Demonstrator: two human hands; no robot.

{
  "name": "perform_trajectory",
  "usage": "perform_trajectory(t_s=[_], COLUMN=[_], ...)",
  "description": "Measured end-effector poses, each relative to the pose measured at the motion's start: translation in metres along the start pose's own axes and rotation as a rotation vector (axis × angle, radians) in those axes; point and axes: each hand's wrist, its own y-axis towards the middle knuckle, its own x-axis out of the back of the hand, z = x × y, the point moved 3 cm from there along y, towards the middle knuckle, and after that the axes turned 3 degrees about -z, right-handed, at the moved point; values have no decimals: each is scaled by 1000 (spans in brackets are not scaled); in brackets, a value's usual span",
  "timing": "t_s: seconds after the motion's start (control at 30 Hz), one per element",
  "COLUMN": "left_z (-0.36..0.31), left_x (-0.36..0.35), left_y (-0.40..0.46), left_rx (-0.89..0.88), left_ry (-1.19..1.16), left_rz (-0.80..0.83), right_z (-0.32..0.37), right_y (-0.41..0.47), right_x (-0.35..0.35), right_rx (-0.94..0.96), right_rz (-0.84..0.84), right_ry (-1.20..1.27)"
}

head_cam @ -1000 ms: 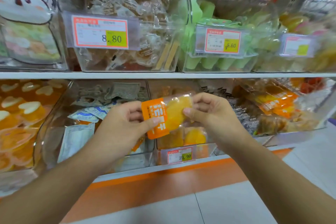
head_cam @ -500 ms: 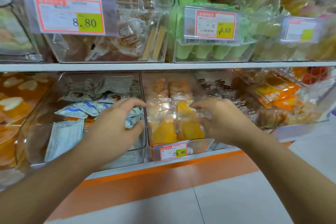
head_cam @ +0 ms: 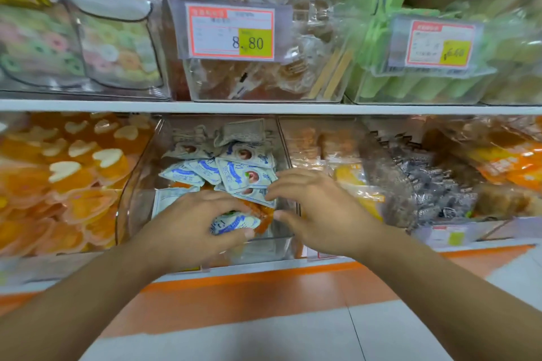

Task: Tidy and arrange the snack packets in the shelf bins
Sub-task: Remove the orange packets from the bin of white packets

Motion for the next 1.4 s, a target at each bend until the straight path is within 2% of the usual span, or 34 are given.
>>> perform_trajectory(t_s=[0.17, 0.33, 0.47, 0.57, 0.7, 0.87, 0.97, 1.07, 1.13, 1.27, 1.4], left_z=[17, 29, 18, 13, 16, 16, 19, 23, 25, 24, 22], left_x=[15, 15, 12, 5, -3, -5, -2, 5, 7, 7, 5], left_y=[0, 11, 18, 19, 24, 28, 23, 14, 8, 6, 14], left_rx=[5, 17, -18, -9, 14, 23, 8, -20, -33, -17, 11], left_ry=[116, 210, 89, 179, 239, 162, 88, 33, 56, 135, 203], left_rz=[-60, -180, -138, -81, -103, -117, -118, -94, -84, -63, -52], right_z=[2, -1, 0, -1, -5, -7, 1, 12, 19, 9, -2], right_y=[11, 18, 18, 16, 16, 16, 16, 25, 40, 74, 91], right_x=[-10, -12, -12, -13, -13, -16, -20, -21, -21, -18, -22], right_rx=[-25, -88, -111, -111, -97, -71, -30, 16, 37, -101, -214], right_rz=[-3, -39, -51, -55, -48, -40, 9, 49, 146, 377, 478], right_ry=[-120, -102, -65, -53, -57, -47, -108, -278, -405, -562, -565])
